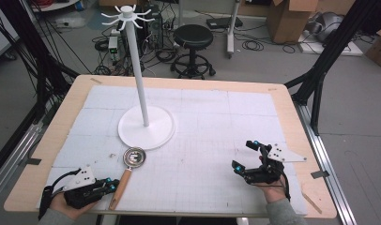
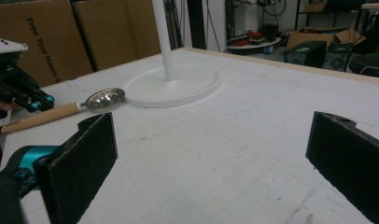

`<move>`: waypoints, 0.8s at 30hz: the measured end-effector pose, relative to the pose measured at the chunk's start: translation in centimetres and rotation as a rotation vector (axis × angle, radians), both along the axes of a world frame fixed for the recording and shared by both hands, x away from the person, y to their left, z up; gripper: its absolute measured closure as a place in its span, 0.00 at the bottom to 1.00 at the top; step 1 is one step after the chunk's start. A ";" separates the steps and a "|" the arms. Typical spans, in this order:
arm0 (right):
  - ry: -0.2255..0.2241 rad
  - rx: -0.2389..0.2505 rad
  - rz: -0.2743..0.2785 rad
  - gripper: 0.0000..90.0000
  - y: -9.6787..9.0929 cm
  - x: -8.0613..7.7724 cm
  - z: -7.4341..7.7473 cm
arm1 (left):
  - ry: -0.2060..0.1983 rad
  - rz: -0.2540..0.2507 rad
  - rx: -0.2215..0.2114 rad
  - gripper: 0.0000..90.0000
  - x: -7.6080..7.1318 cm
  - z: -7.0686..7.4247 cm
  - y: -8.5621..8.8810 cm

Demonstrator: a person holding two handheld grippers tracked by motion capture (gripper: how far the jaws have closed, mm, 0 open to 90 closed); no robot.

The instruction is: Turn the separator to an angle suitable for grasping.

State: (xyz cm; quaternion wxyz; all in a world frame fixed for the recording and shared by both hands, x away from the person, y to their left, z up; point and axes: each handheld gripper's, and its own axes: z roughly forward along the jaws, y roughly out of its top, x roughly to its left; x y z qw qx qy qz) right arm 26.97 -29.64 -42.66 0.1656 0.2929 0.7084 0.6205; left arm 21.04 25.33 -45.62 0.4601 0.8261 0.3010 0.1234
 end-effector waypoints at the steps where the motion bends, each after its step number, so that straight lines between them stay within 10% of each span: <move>1: 0.000 0.000 0.001 0.01 0.0 0.0 0.0 | 0.000 -0.002 0.002 1.00 0.0 0.0 -0.1; 24: 0.008 -0.006 0.002 0.01 0.0 -0.3 0.0 | 0.026 -0.054 -0.008 1.00 0.6 0.0 -2.1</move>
